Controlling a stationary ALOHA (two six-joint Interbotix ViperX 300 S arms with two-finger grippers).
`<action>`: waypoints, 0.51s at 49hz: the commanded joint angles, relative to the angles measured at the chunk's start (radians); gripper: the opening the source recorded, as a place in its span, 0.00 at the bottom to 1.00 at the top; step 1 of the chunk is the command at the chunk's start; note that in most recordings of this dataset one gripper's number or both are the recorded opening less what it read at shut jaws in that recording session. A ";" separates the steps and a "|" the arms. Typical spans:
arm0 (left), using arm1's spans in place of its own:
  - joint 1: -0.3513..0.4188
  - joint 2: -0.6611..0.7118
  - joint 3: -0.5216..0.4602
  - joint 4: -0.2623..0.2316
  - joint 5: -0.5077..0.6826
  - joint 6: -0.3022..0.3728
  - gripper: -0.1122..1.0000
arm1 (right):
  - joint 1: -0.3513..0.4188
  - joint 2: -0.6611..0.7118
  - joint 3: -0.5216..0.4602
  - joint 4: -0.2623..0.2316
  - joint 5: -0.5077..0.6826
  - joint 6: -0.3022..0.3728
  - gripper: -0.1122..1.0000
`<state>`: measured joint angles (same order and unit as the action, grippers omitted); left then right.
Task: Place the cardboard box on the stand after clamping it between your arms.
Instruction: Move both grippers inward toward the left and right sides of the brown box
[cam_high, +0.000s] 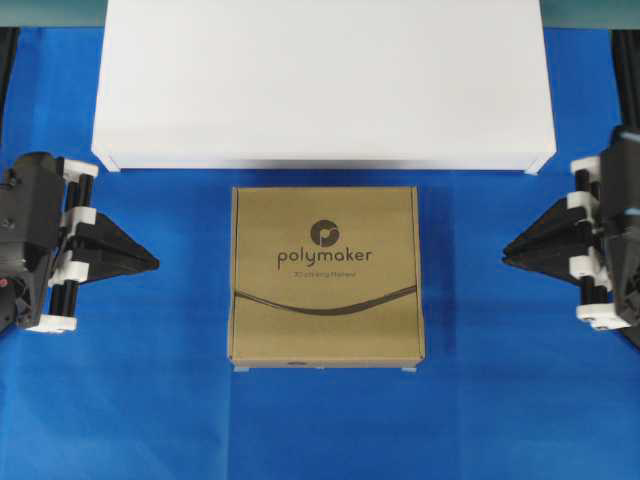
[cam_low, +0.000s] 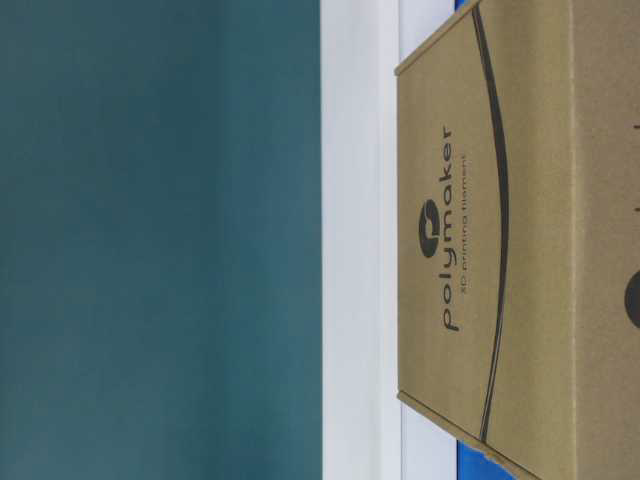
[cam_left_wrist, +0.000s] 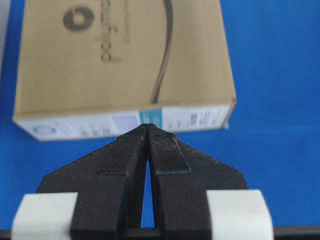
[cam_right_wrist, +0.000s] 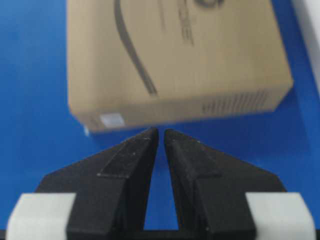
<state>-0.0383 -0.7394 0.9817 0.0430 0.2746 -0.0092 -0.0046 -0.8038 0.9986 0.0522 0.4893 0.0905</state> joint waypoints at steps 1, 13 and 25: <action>-0.003 0.011 -0.029 0.003 0.026 -0.003 0.10 | 0.002 0.031 -0.031 0.000 0.025 0.009 0.12; -0.003 0.069 -0.046 0.006 0.106 0.015 0.10 | -0.012 0.143 -0.058 -0.005 0.080 0.009 0.14; -0.003 0.163 -0.054 0.006 0.133 0.021 0.24 | -0.012 0.262 -0.098 -0.034 0.109 -0.017 0.34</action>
<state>-0.0383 -0.6013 0.9526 0.0460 0.4111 0.0092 -0.0138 -0.5660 0.9327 0.0276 0.5967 0.0859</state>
